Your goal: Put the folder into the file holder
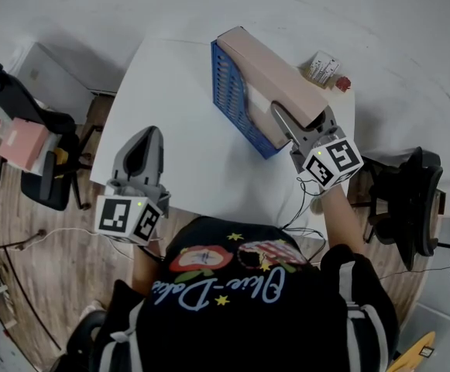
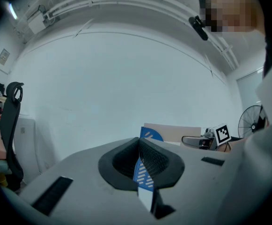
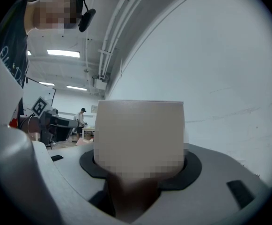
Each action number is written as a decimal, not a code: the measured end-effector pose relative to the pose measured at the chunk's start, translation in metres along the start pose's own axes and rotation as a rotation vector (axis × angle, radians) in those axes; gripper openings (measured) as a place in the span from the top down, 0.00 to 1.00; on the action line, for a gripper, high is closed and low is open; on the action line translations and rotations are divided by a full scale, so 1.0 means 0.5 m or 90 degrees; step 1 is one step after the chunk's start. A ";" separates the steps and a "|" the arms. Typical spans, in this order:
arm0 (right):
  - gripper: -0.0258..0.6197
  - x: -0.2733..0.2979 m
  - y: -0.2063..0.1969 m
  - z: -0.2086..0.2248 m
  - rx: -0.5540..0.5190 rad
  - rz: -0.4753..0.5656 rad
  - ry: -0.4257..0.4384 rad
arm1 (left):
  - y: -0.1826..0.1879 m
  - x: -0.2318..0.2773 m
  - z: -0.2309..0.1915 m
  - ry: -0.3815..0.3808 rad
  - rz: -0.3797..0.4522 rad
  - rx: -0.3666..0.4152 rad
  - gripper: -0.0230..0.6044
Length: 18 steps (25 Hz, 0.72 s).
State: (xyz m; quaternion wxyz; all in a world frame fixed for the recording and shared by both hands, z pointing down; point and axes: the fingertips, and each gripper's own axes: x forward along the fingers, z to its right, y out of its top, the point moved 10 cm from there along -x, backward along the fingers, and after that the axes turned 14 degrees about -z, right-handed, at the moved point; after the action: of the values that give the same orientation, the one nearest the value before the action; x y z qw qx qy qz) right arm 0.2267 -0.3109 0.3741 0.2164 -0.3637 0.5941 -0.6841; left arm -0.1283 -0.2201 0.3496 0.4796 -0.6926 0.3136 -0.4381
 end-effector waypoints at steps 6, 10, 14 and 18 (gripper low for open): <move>0.57 -0.004 -0.005 0.001 -0.003 0.004 -0.002 | 0.000 -0.005 0.002 -0.003 -0.002 0.003 0.96; 0.57 -0.008 -0.008 0.000 -0.008 0.013 -0.002 | 0.004 -0.007 0.003 -0.005 -0.002 0.007 0.96; 0.57 -0.010 -0.012 -0.013 -0.015 0.016 -0.004 | 0.003 -0.015 0.001 -0.008 -0.002 0.010 0.96; 0.57 -0.006 -0.011 -0.019 -0.020 0.014 -0.004 | 0.002 -0.018 0.001 -0.014 0.000 0.014 0.96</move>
State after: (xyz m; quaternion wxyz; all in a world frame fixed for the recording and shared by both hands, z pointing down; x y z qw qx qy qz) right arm 0.2224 -0.3013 0.3782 0.2202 -0.3624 0.6080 -0.6713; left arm -0.1314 -0.2125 0.3457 0.4903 -0.6921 0.3036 -0.4340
